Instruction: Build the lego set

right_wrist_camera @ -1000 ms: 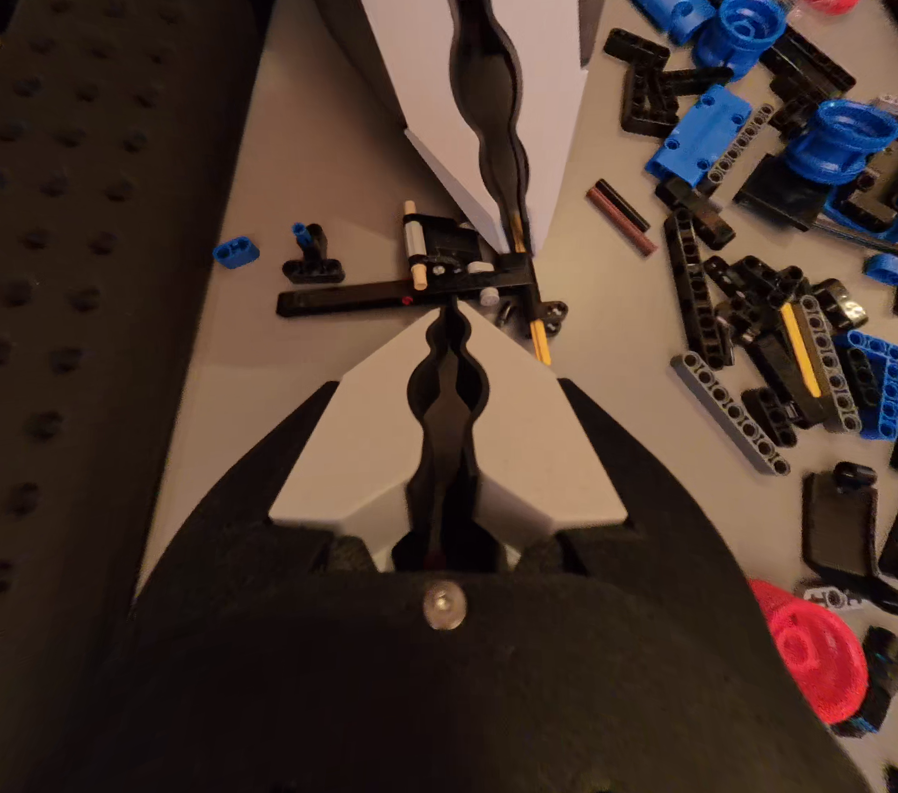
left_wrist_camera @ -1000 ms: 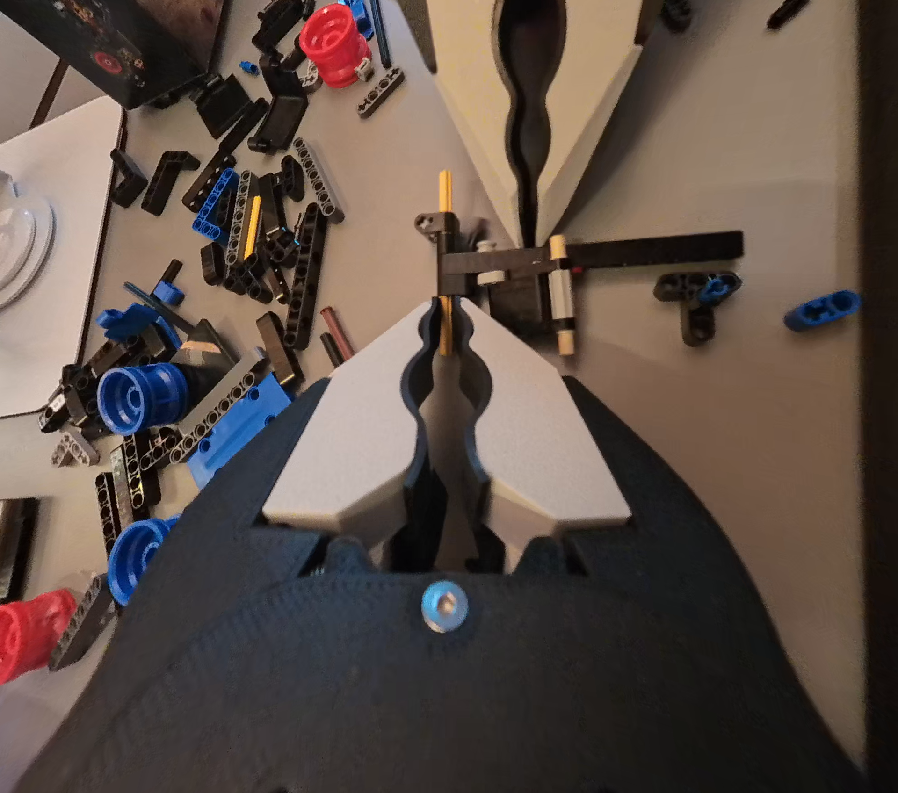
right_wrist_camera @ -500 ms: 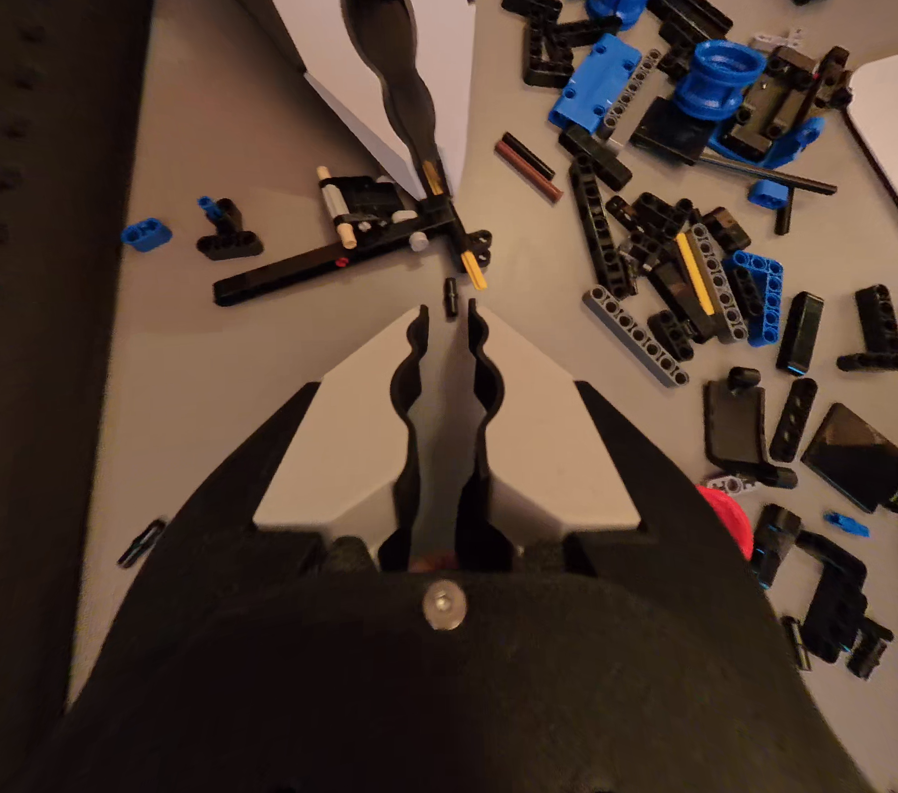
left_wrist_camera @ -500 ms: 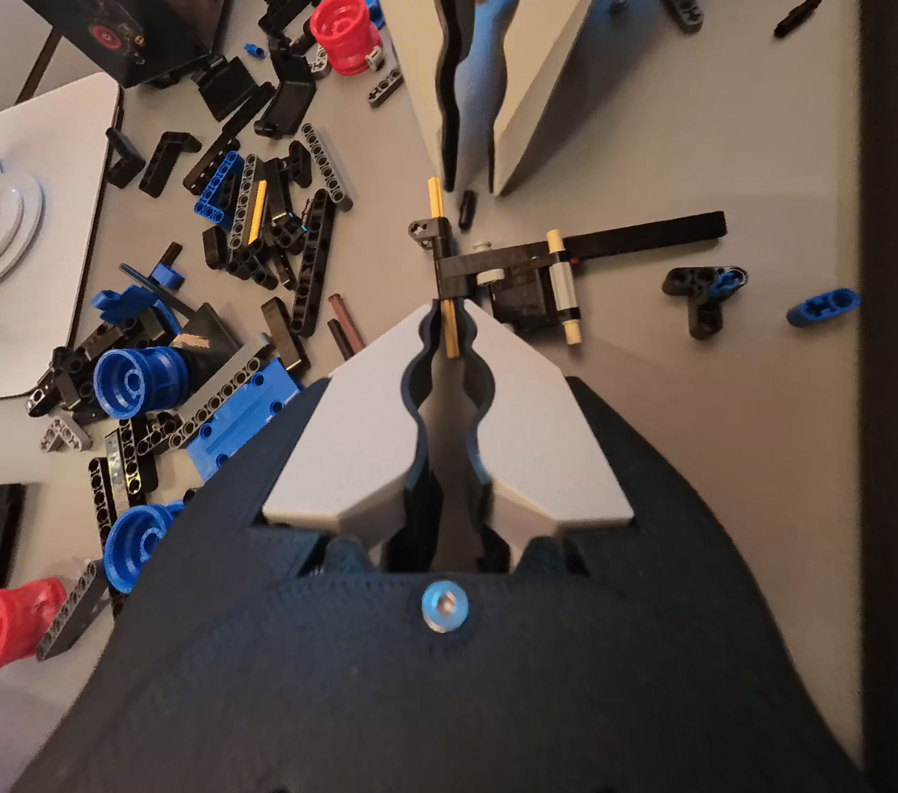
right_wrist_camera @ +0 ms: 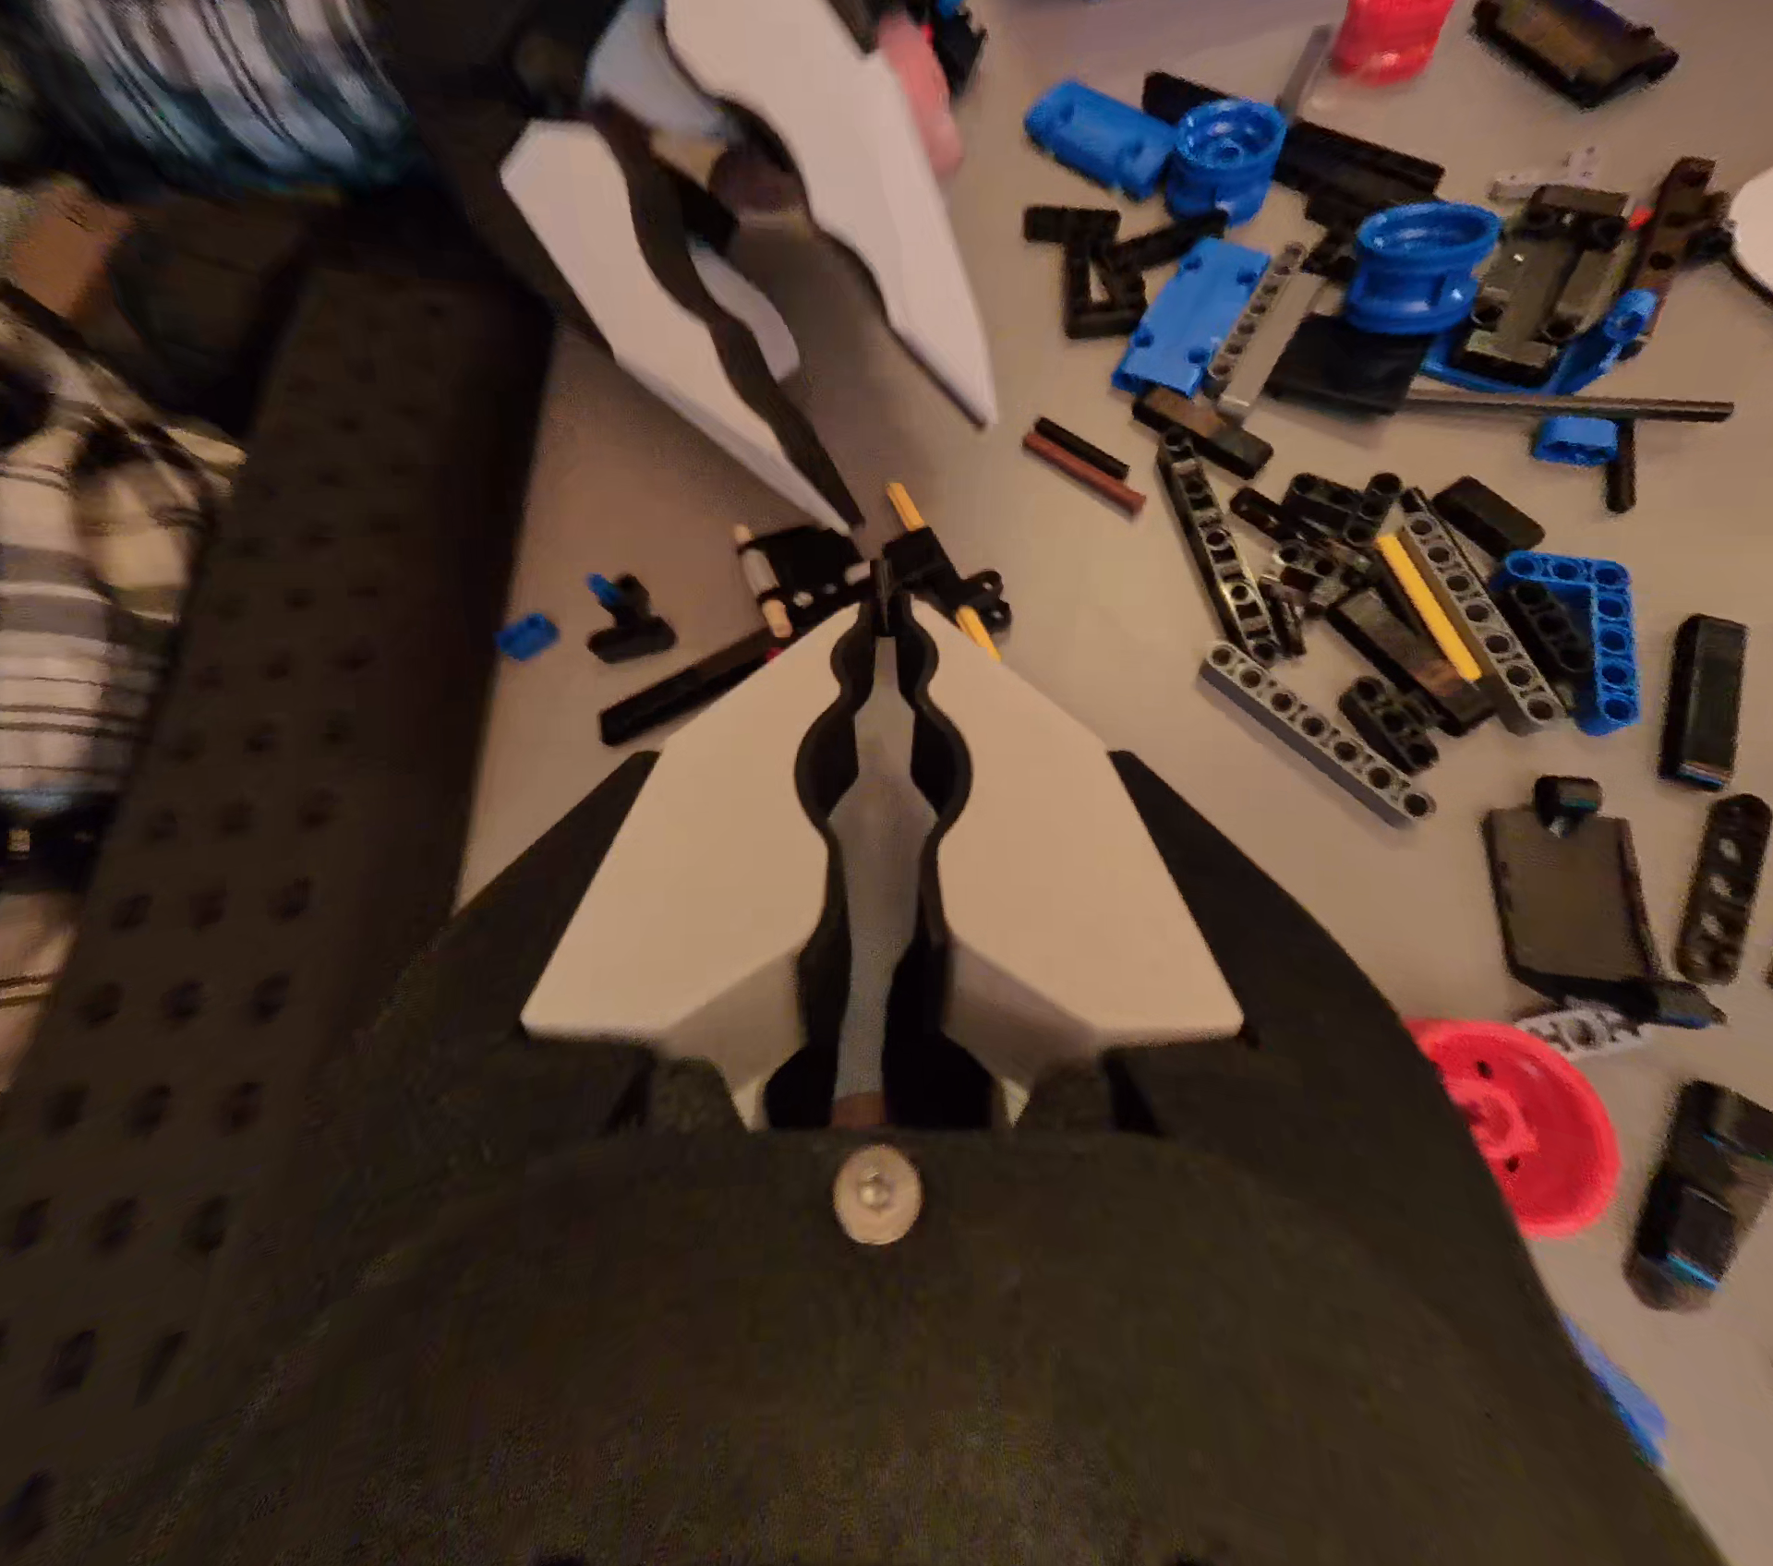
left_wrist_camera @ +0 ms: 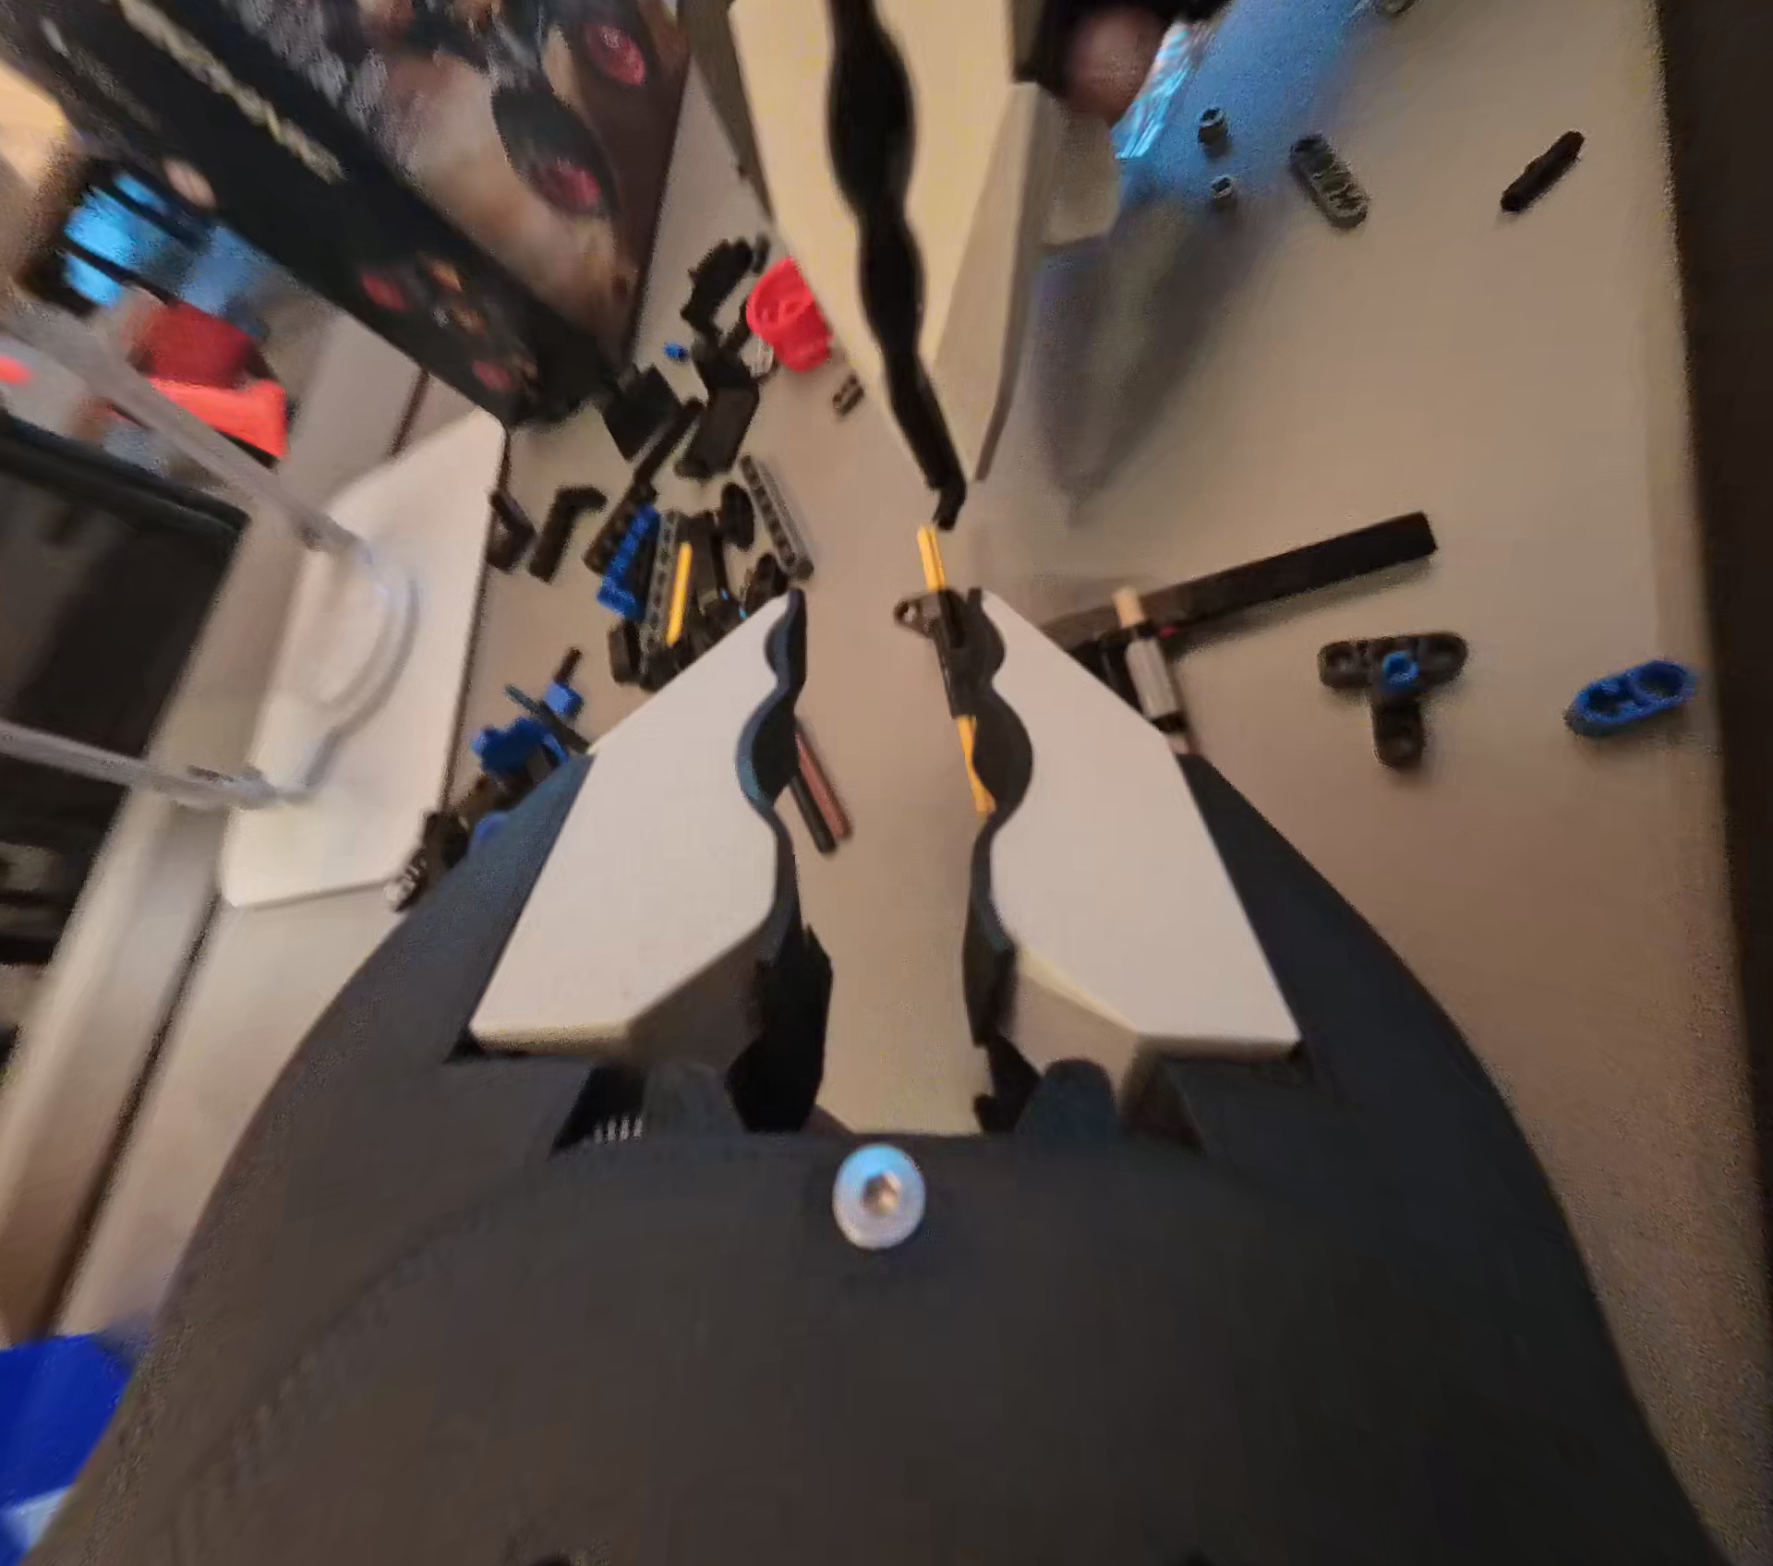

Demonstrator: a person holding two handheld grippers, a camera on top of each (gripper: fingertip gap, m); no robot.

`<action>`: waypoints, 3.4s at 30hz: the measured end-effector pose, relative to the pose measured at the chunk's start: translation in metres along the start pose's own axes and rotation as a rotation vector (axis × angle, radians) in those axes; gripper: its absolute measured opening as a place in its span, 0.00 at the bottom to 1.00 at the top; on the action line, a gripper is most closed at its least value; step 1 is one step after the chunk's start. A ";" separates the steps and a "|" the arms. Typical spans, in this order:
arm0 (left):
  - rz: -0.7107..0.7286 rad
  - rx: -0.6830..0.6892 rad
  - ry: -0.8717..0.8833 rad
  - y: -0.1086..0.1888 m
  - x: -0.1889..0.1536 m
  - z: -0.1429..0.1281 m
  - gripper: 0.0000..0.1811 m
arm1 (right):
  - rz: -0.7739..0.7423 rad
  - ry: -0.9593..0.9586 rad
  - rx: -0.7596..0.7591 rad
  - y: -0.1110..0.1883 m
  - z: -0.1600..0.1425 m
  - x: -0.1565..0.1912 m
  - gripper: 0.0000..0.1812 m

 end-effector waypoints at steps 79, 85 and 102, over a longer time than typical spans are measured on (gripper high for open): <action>-0.179 0.093 0.392 -0.003 -0.022 -0.022 0.29 | 0.016 0.047 0.030 -0.022 -0.005 0.013 0.02; -0.153 0.038 0.359 0.001 -0.022 -0.019 0.29 | -0.014 0.061 0.008 -0.026 0.002 0.013 0.02; -0.145 0.011 0.306 0.002 -0.024 -0.017 0.29 | 0.000 0.108 0.017 -0.025 -0.001 0.017 0.02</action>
Point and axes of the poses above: each gripper's, where its closed fingertips meet, y back along the fingers, z out of its top, x = y × z across the jaws, the point moved 7 cm from there along y, back along the fingers, and after that the axes turned 3 degrees about -x, right-handed, at the moved point
